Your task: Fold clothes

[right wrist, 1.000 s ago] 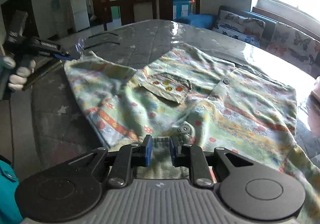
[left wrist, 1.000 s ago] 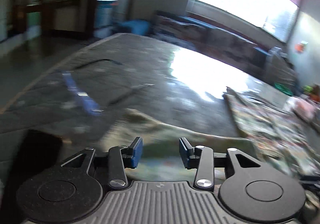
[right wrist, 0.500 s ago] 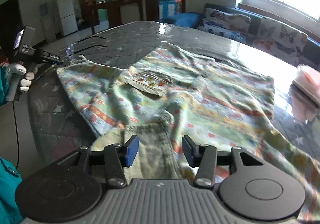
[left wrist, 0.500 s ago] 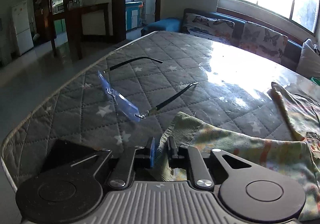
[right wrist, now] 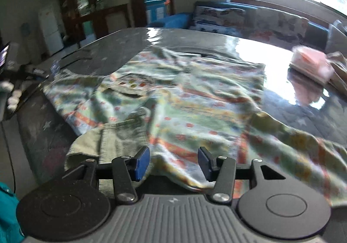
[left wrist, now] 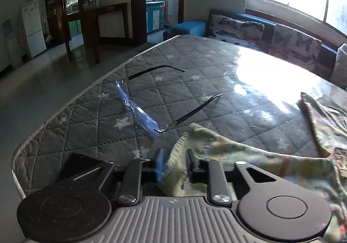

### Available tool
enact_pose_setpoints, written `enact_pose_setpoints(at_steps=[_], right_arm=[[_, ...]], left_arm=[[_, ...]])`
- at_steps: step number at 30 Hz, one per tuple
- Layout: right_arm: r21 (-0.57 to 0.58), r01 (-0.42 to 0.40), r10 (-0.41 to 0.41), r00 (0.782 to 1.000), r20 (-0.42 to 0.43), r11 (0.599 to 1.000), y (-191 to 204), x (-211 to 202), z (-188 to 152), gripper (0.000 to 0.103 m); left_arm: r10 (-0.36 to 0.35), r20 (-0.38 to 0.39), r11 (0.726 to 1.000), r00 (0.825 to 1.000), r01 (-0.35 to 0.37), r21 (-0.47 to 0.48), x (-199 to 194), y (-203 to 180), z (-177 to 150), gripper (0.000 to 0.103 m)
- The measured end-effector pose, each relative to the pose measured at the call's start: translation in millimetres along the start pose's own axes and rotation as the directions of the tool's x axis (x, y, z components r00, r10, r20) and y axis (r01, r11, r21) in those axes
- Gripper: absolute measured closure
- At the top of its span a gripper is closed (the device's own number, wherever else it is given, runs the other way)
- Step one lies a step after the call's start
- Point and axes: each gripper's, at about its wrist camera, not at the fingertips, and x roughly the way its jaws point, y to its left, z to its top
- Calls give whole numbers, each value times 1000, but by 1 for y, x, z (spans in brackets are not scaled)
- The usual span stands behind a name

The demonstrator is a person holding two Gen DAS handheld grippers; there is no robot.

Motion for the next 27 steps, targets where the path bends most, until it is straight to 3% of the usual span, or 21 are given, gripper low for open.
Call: enact_pose_setpoints(at_steps=[5, 9, 19, 24, 27], right_arm=[[84, 22, -23, 1000, 16, 996, -24, -12, -4, 53], [150, 127, -135, 990, 45, 981, -59, -20, -5, 53], [292, 327, -351, 936, 33, 899, -155, -20, -21, 53], [325, 350, -384, 922, 45, 879, -175, -25, -20, 53], [291, 367, -399, 915, 56, 884, -177, -22, -13, 53]], left_arm=[[-97, 19, 995, 995, 96, 28, -21, -19, 1, 56], [-195, 20, 978, 981, 193, 74, -33, -46, 3, 45], [-388, 6, 902, 922, 378, 208, -54, -131, 0, 28], [-457, 18, 863, 889, 439, 250, -68, -162, -3, 9], [-500, 25, 838, 866, 477, 264, -74, -176, -4, 5]])
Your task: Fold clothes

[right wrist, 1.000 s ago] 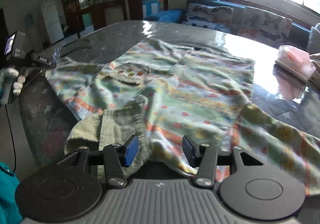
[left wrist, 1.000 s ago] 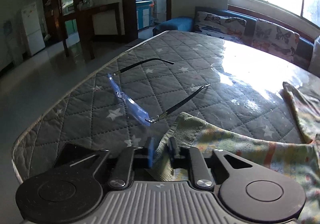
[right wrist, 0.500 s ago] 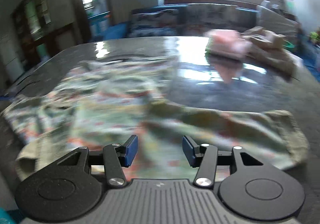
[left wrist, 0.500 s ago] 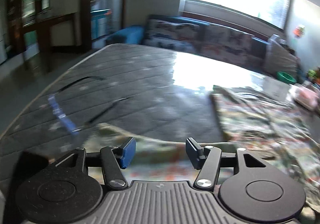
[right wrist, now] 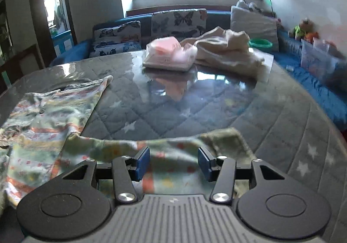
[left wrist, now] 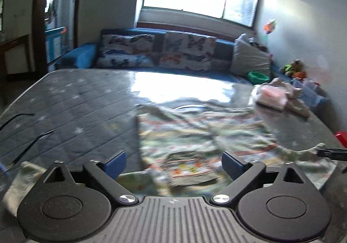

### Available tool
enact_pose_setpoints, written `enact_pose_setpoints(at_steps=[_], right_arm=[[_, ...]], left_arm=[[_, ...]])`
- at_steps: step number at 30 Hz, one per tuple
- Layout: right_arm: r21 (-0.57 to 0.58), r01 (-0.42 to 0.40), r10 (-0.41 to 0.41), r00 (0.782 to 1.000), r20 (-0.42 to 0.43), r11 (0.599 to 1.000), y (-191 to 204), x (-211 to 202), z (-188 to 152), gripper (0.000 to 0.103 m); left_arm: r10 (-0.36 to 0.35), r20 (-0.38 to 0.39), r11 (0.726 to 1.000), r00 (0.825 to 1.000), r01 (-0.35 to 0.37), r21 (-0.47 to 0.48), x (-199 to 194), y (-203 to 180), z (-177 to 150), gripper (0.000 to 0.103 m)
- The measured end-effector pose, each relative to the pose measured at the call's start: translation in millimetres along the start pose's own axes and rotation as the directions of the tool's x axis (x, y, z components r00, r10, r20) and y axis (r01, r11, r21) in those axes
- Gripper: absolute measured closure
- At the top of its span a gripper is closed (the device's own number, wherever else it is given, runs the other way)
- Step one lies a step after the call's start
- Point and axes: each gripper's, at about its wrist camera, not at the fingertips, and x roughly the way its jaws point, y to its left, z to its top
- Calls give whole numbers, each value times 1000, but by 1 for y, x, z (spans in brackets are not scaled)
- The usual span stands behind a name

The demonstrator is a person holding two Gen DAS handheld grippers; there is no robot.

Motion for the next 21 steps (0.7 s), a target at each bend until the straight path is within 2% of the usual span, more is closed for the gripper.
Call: enact_pose_setpoints(at_steps=[5, 10, 16, 21], right_arm=[[-43, 28, -29, 999, -17, 999, -4, 20, 5, 53], [-4, 28, -28, 1000, 6, 1000, -14, 15, 7, 51], [48, 78, -79, 997, 7, 996, -28, -1, 2, 42], [104, 135, -135, 991, -6, 985, -41, -9, -5, 40]], left_arm=[[-68, 20, 998, 998, 67, 14, 5, -23, 5, 0], [-119, 13, 993, 993, 119, 7, 12, -38, 7, 0], [-134, -18, 991, 991, 135, 12, 26, -54, 7, 0], [-139, -30, 989, 990, 140, 44, 32, -69, 6, 0]])
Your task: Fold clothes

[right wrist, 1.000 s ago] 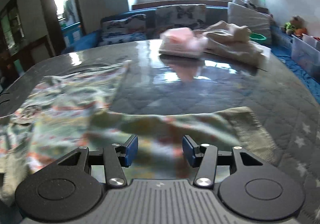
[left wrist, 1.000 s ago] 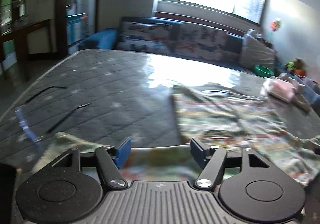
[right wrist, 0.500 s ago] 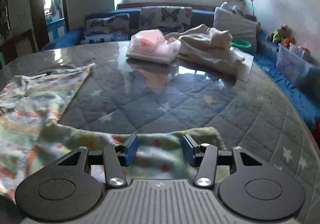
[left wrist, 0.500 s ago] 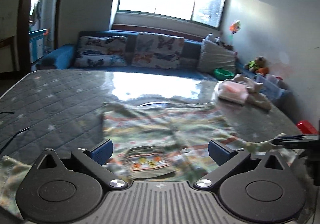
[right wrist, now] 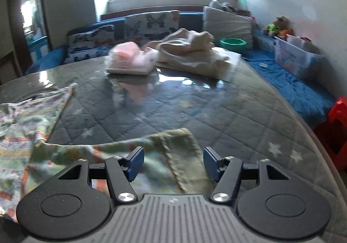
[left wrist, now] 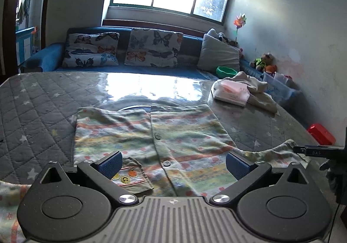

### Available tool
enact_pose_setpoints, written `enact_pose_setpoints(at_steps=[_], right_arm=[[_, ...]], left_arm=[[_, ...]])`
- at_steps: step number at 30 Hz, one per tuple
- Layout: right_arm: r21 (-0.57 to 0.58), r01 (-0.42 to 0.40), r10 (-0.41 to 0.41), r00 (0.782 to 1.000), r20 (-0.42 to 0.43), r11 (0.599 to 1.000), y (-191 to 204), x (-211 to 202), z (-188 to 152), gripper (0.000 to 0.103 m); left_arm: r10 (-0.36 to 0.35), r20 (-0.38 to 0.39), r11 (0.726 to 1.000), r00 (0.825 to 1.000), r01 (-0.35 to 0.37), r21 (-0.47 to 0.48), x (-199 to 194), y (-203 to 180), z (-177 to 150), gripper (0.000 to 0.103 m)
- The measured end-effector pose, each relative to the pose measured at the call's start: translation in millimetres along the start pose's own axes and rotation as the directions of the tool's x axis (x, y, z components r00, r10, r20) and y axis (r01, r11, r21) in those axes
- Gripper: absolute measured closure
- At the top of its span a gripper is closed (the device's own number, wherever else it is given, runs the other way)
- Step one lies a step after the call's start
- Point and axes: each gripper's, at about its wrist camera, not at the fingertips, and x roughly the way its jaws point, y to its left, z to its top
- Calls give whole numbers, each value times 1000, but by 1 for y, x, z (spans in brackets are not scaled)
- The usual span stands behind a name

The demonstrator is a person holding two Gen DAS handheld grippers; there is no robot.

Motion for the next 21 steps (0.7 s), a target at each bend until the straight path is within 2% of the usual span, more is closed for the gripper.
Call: enact_pose_setpoints(at_steps=[14, 17, 21], right_arm=[[74, 32, -31, 999, -20, 997, -15, -9, -18, 38], [81, 36, -35, 999, -20, 996, -15, -10, -20, 40], [86, 48, -47, 999, -17, 995, -15, -11, -21, 47]], left_arm=[[2, -92, 999, 996, 3, 50, 18, -34, -10, 0], [-10, -108, 997, 994, 18, 70, 21, -43, -13, 0], [-25, -134, 995, 991, 38, 95, 28, -55, -17, 0]])
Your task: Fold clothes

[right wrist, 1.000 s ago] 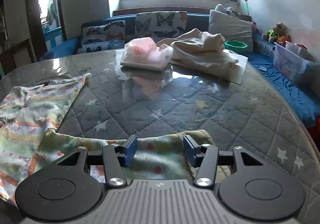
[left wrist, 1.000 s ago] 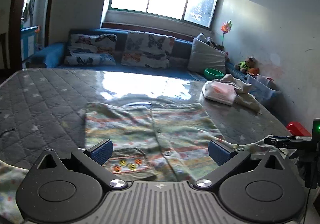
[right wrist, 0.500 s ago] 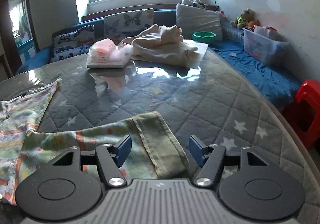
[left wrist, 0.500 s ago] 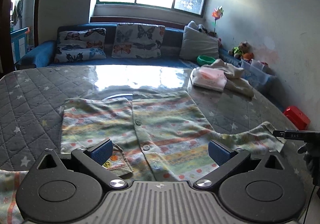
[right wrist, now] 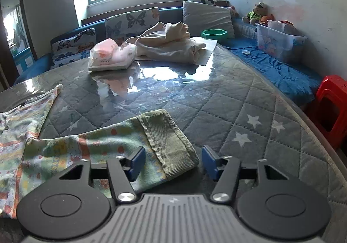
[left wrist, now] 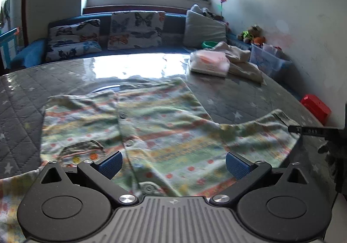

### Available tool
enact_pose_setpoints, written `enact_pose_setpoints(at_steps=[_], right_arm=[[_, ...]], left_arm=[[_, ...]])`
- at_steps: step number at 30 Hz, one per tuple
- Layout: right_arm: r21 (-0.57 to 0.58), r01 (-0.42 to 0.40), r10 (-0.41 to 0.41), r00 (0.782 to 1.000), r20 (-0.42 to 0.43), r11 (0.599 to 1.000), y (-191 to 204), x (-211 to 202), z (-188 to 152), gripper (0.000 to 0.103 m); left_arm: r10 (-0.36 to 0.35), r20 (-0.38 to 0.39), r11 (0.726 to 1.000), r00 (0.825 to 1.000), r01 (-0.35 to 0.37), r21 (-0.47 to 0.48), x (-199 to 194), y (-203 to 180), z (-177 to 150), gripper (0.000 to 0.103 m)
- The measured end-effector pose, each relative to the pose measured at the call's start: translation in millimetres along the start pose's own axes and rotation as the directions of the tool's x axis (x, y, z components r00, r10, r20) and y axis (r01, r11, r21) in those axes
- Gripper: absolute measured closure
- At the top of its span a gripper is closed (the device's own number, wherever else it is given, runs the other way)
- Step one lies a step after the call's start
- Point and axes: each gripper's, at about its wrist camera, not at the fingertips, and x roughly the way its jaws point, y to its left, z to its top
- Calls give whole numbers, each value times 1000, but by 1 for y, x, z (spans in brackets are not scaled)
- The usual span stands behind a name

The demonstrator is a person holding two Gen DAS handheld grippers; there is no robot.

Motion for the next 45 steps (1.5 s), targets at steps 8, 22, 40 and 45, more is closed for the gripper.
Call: enact_pose_setpoints(at_steps=[8, 22, 40, 45], right_arm=[[9, 17, -17, 1000, -1, 1000, 0, -3, -3, 48], [10, -32, 32, 999, 13, 999, 1, -4, -3, 90], [101, -269, 256, 959, 124, 958, 16, -57, 18, 95], [65, -372, 359, 920, 158, 926, 41, -79, 32, 95]], left_arm=[[-15, -48, 1000, 999, 16, 21, 15, -14, -4, 0], [4, -110, 1000, 994, -1, 22, 27, -20, -6, 0], [35, -105, 999, 994, -32, 33, 22, -13, -4, 0], [40, -102, 999, 994, -36, 35, 20, -9, -6, 0]])
